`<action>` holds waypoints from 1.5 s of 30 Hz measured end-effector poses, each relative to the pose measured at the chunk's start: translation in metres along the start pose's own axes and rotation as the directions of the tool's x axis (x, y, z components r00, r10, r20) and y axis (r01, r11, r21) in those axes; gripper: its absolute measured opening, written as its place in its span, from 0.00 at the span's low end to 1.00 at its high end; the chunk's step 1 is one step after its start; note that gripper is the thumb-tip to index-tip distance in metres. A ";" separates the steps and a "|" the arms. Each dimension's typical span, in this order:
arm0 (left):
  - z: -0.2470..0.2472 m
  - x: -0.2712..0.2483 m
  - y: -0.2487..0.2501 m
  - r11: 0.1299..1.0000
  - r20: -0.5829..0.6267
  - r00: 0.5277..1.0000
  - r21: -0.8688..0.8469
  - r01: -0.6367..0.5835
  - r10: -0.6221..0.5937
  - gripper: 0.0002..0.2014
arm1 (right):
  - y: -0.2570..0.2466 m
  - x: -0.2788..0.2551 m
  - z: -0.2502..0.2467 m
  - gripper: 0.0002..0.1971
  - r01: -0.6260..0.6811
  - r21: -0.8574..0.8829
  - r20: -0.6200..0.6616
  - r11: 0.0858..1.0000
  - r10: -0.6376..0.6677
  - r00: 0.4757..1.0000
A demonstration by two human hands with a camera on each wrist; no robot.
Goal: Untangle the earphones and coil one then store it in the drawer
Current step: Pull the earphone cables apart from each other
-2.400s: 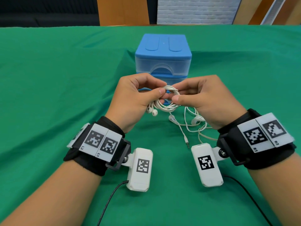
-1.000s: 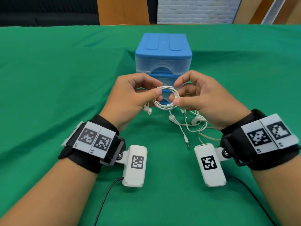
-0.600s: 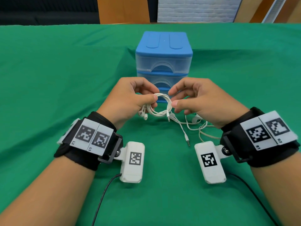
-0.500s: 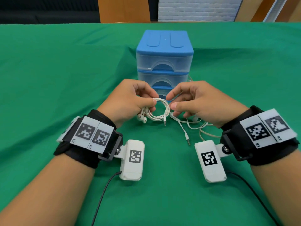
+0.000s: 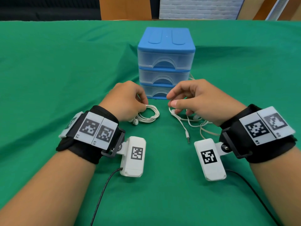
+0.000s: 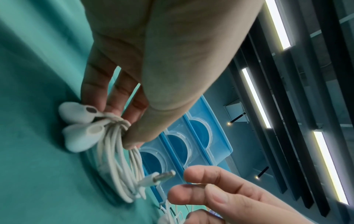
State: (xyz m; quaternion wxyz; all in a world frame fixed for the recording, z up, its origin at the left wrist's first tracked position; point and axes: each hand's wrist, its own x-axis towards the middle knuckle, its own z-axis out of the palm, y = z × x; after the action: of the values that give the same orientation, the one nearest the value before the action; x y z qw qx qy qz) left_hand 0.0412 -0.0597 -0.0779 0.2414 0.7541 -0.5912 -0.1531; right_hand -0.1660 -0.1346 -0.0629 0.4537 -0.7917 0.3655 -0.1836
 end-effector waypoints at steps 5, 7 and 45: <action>0.000 0.000 0.000 1.000 0.025 1.000 0.016 -0.012 0.011 0.05 | -0.001 0.000 0.000 0.05 0.015 0.000 -0.007 1.000 -0.015 1.000; 0.001 0.000 0.000 1.000 0.023 0.999 -0.008 -0.022 0.022 0.05 | -0.001 0.000 0.000 0.05 0.020 0.000 -0.013 1.000 -0.020 1.000; 0.000 0.001 0.001 0.996 0.116 0.992 0.062 -0.062 0.054 0.04 | -0.028 0.017 0.017 0.07 0.063 -0.266 0.121 0.962 -0.031 0.992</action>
State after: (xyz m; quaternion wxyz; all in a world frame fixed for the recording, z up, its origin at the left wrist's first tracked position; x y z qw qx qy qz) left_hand 0.0407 -0.0609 -0.0773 0.1868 0.7342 -0.6304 -0.1693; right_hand -0.1323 -0.1287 -0.0490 0.3579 -0.8638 0.3413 -0.0966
